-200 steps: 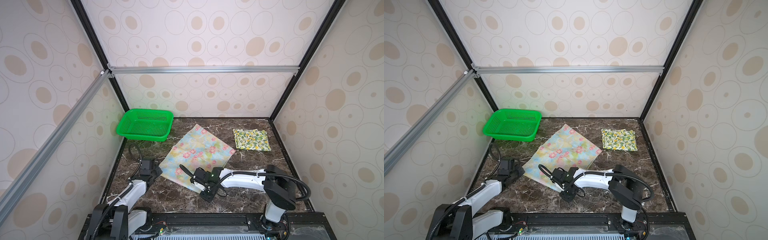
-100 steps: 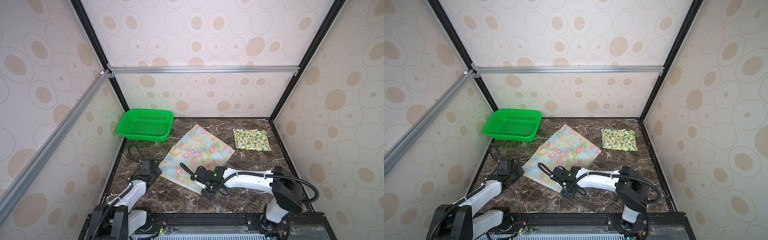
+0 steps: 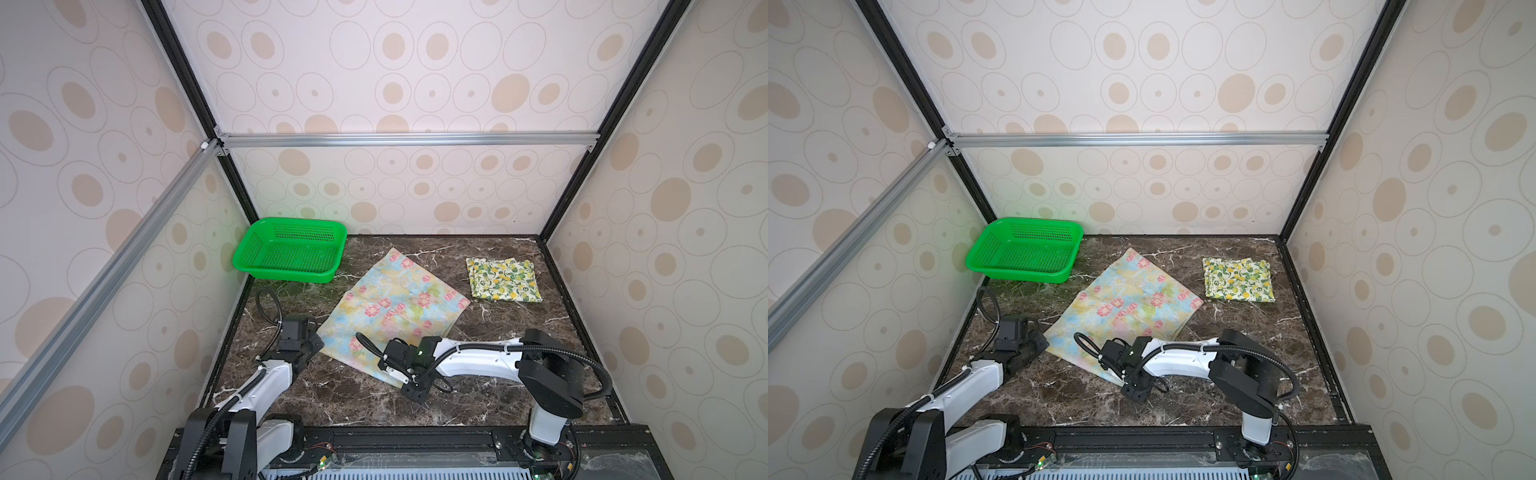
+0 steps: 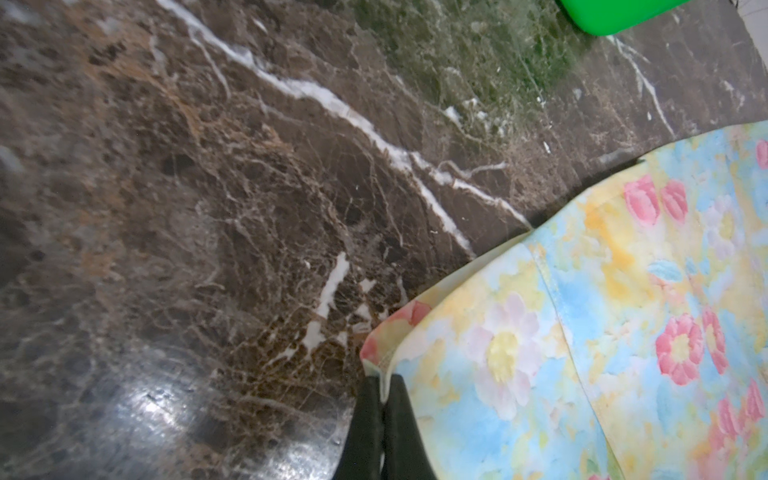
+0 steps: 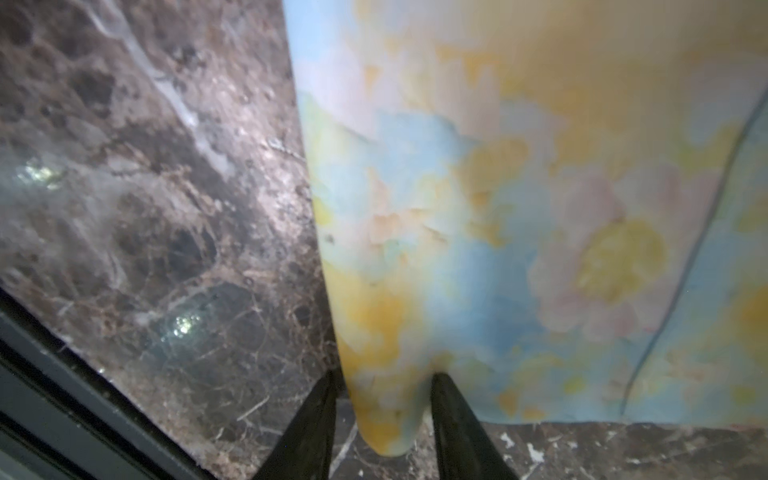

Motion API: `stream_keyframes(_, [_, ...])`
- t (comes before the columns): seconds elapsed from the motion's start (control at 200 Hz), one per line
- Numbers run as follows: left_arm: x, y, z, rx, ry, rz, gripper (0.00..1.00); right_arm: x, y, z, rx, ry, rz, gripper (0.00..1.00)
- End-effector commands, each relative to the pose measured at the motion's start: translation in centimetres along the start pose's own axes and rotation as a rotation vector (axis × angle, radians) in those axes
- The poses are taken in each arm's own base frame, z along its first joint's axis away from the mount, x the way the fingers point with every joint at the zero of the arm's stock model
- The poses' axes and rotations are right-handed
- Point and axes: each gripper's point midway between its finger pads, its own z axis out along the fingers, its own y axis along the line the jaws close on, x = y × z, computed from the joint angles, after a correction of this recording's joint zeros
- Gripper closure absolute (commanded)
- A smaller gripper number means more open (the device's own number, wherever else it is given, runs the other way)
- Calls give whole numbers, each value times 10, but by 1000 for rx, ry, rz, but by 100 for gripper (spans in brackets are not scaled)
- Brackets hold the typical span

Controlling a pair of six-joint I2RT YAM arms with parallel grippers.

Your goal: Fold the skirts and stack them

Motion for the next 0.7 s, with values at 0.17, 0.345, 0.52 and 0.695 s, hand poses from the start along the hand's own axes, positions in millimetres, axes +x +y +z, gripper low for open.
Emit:
stream_keyframes(0.17, [-7,3,-3,-20,-13,4,100,1,6,5,10,27,-46,87])
stream_keyframes(0.345, [-23,-4,-15,-19,-47,0,100,-5,15,-18,-42,-35,-47,100])
stream_keyframes(0.52, [-50,-13,-37,-28,-108,10,100,-16,24,-52,-98,-117,-43,100])
stream_keyframes(0.695, [-75,-21,-65,-26,-176,5,100,-24,39,-76,-189,-170,-26,100])
